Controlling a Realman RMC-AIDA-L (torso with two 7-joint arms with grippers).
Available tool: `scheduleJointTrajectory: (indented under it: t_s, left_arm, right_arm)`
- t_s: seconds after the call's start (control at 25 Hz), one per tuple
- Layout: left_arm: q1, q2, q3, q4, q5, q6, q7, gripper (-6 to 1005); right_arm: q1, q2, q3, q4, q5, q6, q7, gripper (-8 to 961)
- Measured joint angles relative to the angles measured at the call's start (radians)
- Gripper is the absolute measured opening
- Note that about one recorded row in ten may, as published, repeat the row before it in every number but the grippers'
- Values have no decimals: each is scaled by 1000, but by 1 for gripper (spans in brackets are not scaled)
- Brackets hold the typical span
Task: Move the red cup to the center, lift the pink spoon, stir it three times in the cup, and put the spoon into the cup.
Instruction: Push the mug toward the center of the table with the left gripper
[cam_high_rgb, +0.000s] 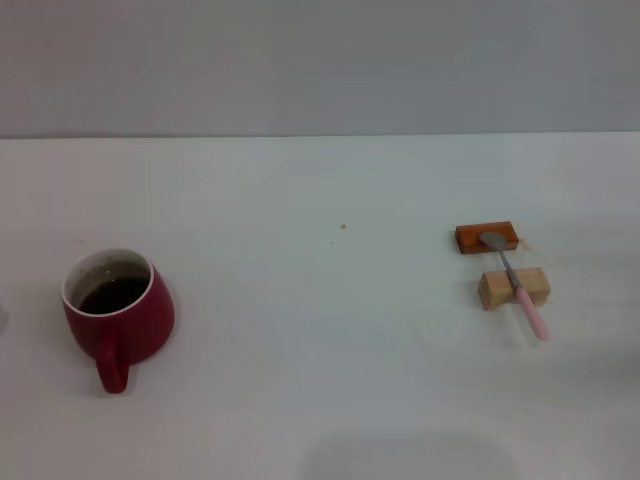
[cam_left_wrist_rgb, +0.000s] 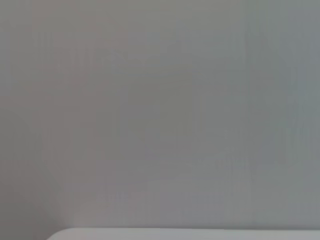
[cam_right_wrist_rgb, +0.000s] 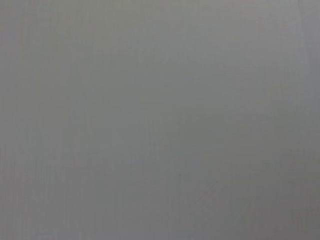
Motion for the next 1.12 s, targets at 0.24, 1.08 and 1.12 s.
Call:
scheduleJointTrajectory:
  t_s: [0.24, 1.08, 1.12]
  left_arm:
    - [-11, -1, 7, 2, 1, -13, 100, 224]
    - [-20, -7, 242, 8, 2, -13, 455, 20]
    - [-21, -7, 252, 4, 2, -13, 456, 22]
  right_arm:
    - [-1, 1, 3, 0, 3, 0, 0, 687]
    - [-2, 1, 2, 0, 4, 0, 0, 686]
    - [-2, 1, 2, 0, 3, 0, 0, 686]
